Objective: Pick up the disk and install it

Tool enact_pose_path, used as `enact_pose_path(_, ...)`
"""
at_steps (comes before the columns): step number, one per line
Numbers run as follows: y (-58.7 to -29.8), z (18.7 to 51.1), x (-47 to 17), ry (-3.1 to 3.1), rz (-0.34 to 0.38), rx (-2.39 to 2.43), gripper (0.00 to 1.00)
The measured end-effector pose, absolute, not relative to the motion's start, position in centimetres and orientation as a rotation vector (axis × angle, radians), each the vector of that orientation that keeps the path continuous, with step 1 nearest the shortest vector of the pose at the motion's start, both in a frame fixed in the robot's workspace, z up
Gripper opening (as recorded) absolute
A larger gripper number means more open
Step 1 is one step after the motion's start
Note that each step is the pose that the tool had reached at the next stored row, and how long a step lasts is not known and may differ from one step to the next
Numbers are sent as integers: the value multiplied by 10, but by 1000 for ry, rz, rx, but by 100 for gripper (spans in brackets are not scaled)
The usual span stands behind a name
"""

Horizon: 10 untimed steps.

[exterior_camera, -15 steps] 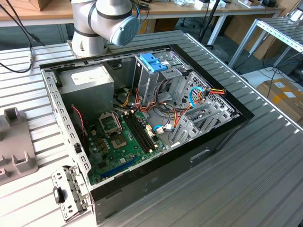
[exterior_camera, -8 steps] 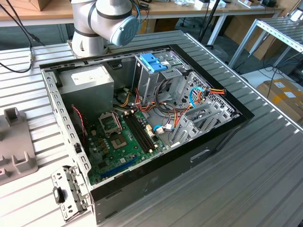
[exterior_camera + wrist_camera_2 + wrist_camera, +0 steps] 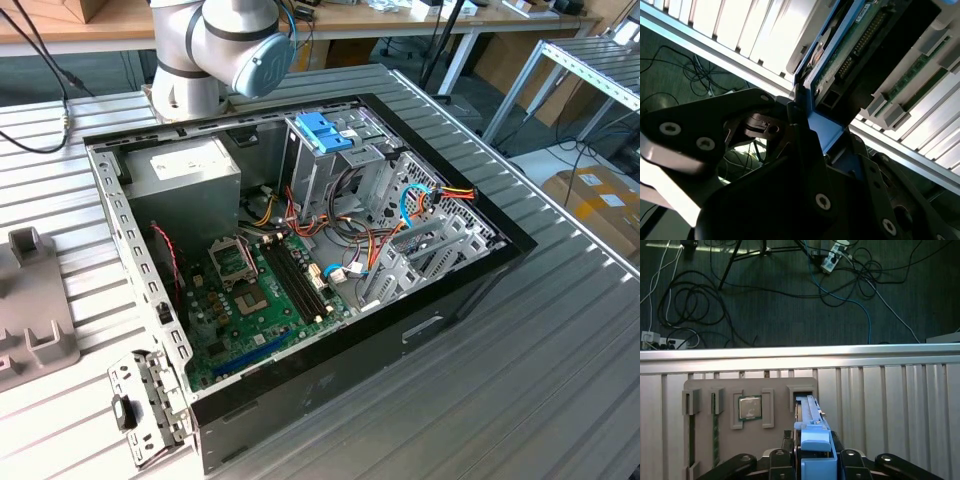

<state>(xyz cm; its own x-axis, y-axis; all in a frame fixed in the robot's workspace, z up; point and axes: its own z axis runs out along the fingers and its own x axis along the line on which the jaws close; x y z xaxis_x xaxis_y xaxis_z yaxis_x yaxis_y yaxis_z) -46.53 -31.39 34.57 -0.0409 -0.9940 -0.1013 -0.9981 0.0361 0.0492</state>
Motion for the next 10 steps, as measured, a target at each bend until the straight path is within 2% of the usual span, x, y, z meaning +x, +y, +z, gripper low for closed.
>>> enact_pose_path(10,-314,352,-465,2233,164,-2148,37)
